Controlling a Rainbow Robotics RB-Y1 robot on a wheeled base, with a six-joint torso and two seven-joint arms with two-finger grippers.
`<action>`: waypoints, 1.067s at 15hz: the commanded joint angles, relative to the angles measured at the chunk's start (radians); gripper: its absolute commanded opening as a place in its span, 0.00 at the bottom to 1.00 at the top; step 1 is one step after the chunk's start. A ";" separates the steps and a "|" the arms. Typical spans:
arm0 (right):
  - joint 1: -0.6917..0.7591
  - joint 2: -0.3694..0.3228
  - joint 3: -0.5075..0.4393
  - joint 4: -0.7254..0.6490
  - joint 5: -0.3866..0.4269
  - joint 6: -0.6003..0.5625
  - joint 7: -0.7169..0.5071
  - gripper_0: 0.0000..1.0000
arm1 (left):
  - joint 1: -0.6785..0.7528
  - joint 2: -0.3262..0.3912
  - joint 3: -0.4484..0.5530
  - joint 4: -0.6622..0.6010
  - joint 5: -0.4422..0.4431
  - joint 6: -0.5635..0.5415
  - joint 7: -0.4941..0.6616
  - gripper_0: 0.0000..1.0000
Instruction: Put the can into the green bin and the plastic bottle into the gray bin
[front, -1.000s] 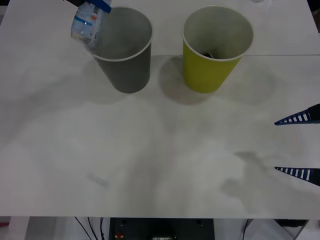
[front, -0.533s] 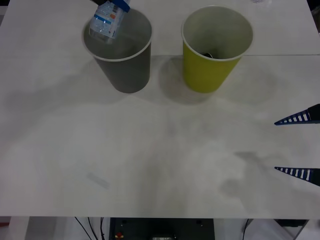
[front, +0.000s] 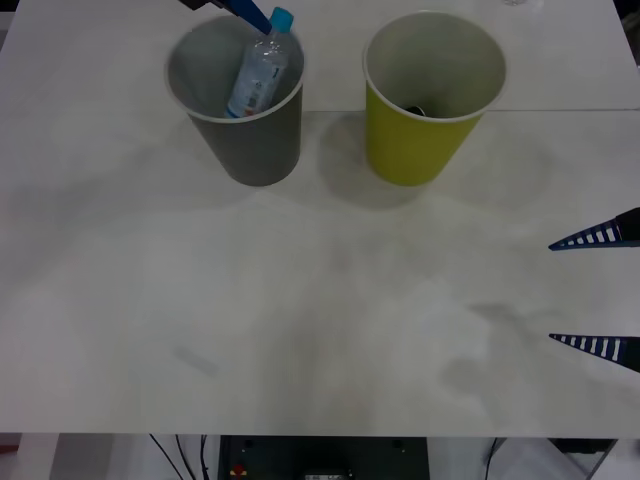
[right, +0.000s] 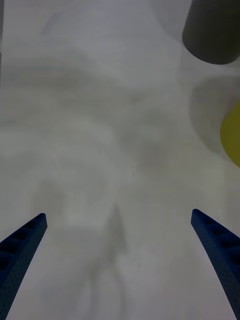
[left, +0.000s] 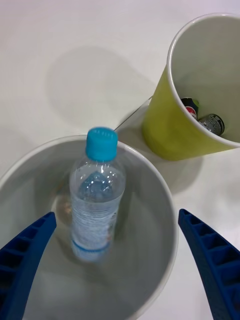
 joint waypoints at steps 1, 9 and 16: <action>0.000 0.000 0.000 0.000 0.000 0.000 0.000 1.00 | 0.002 0.105 -0.054 -0.078 0.108 0.001 -0.016 1.00; 0.000 0.000 0.000 0.000 0.000 0.000 0.000 1.00 | 0.393 0.351 0.214 -0.350 0.272 0.036 -0.201 1.00; 0.000 0.000 0.000 0.000 0.000 0.000 0.000 1.00 | 1.005 0.319 0.780 -0.635 0.197 -0.033 -0.457 1.00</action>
